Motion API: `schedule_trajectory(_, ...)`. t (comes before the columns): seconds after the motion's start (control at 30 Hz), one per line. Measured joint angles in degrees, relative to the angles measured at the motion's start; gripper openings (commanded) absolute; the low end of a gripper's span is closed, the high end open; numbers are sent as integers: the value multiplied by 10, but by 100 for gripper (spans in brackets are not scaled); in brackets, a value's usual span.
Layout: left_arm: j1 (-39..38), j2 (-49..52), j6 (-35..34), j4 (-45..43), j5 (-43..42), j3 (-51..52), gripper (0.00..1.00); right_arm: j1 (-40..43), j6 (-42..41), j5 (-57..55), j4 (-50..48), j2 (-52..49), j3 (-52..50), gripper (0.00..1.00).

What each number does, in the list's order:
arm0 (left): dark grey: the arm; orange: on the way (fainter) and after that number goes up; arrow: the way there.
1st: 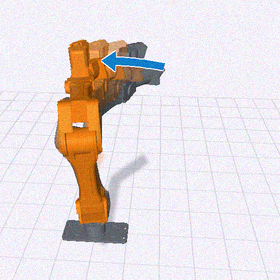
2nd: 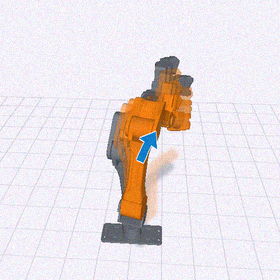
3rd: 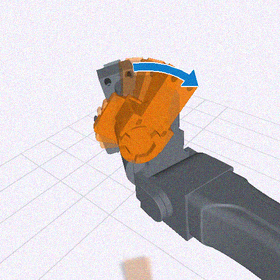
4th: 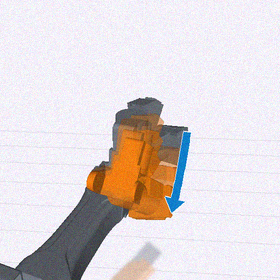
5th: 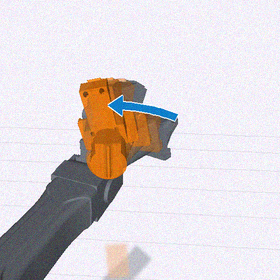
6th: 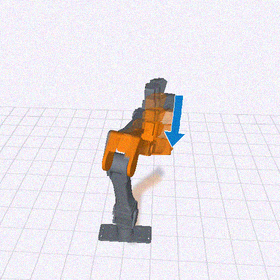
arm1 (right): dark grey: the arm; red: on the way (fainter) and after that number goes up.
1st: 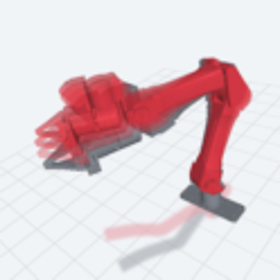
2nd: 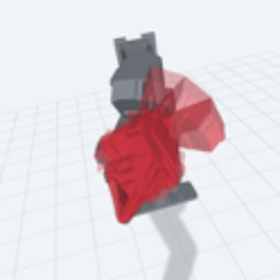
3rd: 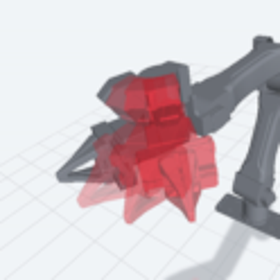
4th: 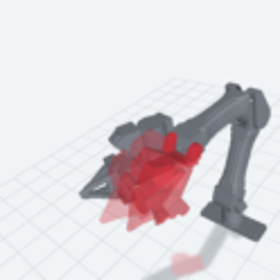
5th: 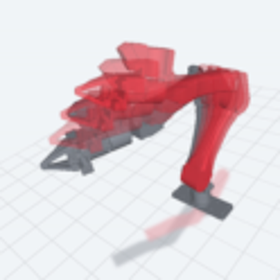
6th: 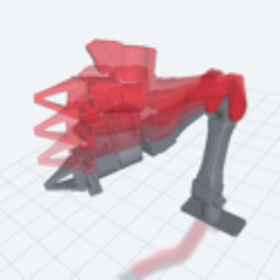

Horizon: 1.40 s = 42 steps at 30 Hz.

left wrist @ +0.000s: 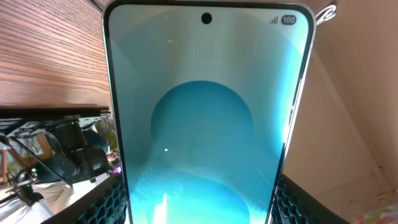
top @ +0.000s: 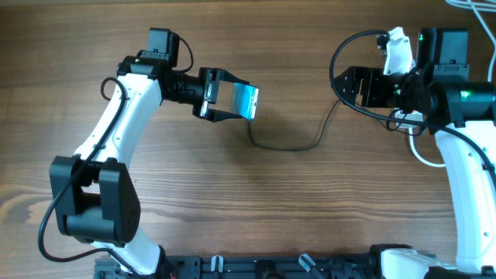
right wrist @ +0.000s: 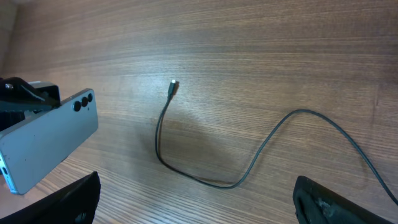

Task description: Plug charger to phone and switch on socket

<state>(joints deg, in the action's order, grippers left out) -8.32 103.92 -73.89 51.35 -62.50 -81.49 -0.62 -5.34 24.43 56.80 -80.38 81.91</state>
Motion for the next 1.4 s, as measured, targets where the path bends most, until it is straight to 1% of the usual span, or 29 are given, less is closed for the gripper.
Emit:
schedule_trajectory(1.23, 0, 0, 0, 0, 0, 0, 55, 0, 0, 0, 0, 0, 0, 100)
schedule_trajectory(1.4, 0, 0, 0, 0, 7, 0, 55, 0, -18, 0, 0, 0, 0, 100)
